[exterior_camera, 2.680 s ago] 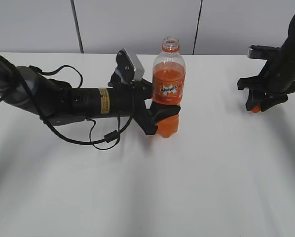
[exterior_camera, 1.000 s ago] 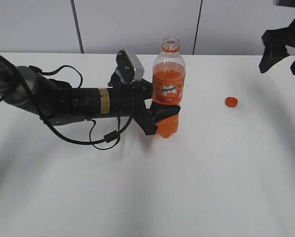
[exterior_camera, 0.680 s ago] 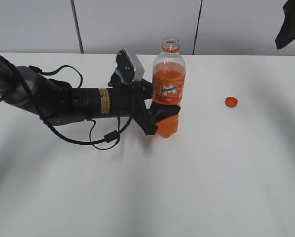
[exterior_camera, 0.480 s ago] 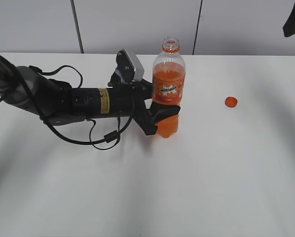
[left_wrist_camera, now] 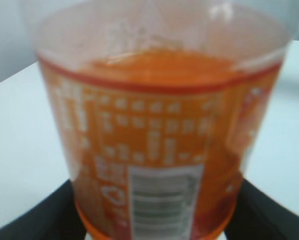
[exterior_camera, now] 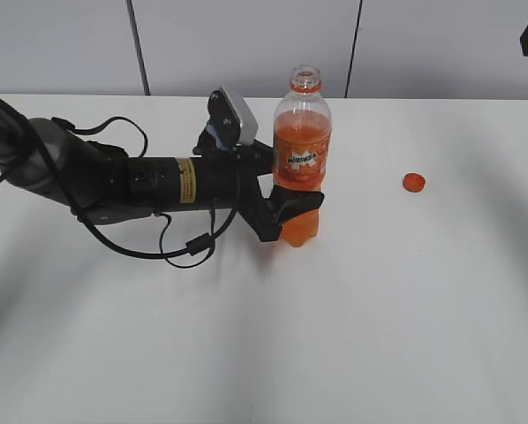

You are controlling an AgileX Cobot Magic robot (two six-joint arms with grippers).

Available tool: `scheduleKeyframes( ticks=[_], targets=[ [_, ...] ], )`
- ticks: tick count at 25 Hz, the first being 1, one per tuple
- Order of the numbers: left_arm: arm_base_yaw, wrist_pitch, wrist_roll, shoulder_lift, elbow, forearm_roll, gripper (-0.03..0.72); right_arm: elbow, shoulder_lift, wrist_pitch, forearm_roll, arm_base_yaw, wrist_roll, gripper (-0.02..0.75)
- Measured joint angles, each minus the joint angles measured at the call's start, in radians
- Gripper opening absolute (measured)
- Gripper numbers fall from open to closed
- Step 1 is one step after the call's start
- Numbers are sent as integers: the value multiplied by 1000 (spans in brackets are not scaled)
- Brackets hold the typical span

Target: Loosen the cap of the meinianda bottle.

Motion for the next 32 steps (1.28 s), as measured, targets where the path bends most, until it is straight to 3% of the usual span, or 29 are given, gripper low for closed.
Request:
scheduleKeyframes(
  ticks=[4,11,17,26,32],
  targets=[
    [0,-1,0,0,0,3,629,0,0,0,-2,0,-1,587],
    [22,-2,0,0,0,29,638,0,-9,2,-5,0,-1,587],
    [100,-2,-72,-29,0,178,624,0,-58,2,-5,0,-1,587],
    [212,8,-415,-129,0,595,585,0,-120,5,-6,0,-1,587],
    [216,211,-798,-251,0,808,582,0,-153,7,-7,0,-1,587]
  ],
)
